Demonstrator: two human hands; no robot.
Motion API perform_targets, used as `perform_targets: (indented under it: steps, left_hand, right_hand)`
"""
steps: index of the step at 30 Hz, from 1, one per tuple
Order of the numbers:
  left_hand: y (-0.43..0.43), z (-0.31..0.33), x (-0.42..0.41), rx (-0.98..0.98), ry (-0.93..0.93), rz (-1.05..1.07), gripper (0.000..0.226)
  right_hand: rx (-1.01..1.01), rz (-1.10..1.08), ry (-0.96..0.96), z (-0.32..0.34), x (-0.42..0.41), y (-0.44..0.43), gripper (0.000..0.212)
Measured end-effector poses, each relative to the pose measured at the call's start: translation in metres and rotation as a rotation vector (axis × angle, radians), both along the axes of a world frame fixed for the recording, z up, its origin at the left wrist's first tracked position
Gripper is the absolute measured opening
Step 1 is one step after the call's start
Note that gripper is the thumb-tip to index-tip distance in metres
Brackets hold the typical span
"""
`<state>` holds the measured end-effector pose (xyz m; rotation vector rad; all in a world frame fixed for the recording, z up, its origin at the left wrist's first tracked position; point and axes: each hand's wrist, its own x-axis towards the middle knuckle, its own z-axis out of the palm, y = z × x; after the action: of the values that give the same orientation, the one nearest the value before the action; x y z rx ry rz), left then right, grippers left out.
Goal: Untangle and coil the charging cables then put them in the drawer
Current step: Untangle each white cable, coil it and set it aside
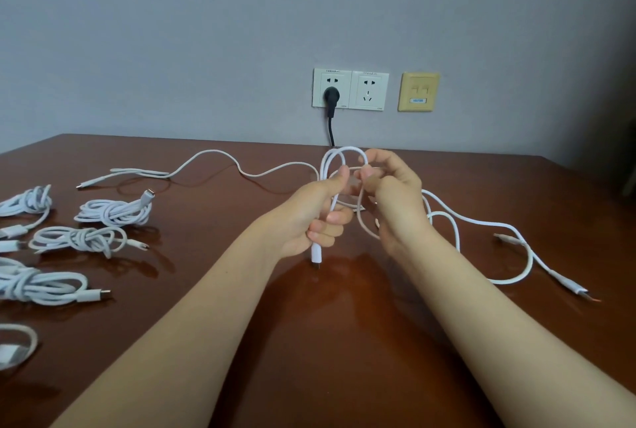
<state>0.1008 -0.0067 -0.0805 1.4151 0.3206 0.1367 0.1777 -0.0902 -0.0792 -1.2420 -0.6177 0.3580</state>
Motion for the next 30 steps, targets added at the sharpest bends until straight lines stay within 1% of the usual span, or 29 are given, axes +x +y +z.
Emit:
perform_targets:
  steps: [2,6,8,10,13,15,19,26,30]
  left_hand:
    - [-0.002,0.0,0.001,0.01,0.01,-0.016,0.038]
    - [-0.008,-0.003,0.004,0.143,-0.002,0.034,0.029]
    - [-0.01,-0.004,0.006,0.195,-0.03,0.079,0.031]
    - [-0.012,-0.004,0.008,0.221,-0.052,0.12,0.03]
    - [-0.015,-0.005,0.01,0.238,-0.084,0.163,0.025]
    - [-0.016,-0.005,0.011,0.221,-0.1,0.188,0.026]
    - [-0.018,-0.006,0.013,0.154,-0.105,0.213,0.029]
    - [-0.016,-0.004,0.01,-0.02,-0.121,0.152,0.026]
    - [-0.015,-0.004,0.01,-0.1,-0.105,0.115,0.031]
  right_hand:
    - [-0.001,0.002,0.056,0.001,0.001,-0.001,0.036]
    - [-0.09,-0.097,-0.005,-0.001,0.002,0.001,0.025]
    - [-0.093,-0.161,0.026,-0.003,0.002,0.003,0.019]
    - [-0.084,-0.211,0.078,-0.004,0.003,0.005,0.019]
    - [-0.108,-0.225,0.058,-0.003,0.003,0.005,0.019]
    - [-0.112,-0.234,0.036,-0.003,0.003,0.005,0.023]
    - [-0.103,-0.245,0.048,-0.002,0.003,0.004,0.02]
    - [-0.041,-0.216,0.09,0.002,0.001,0.001,0.023]
    - [-0.018,-0.194,0.141,0.004,0.0,-0.001,0.023]
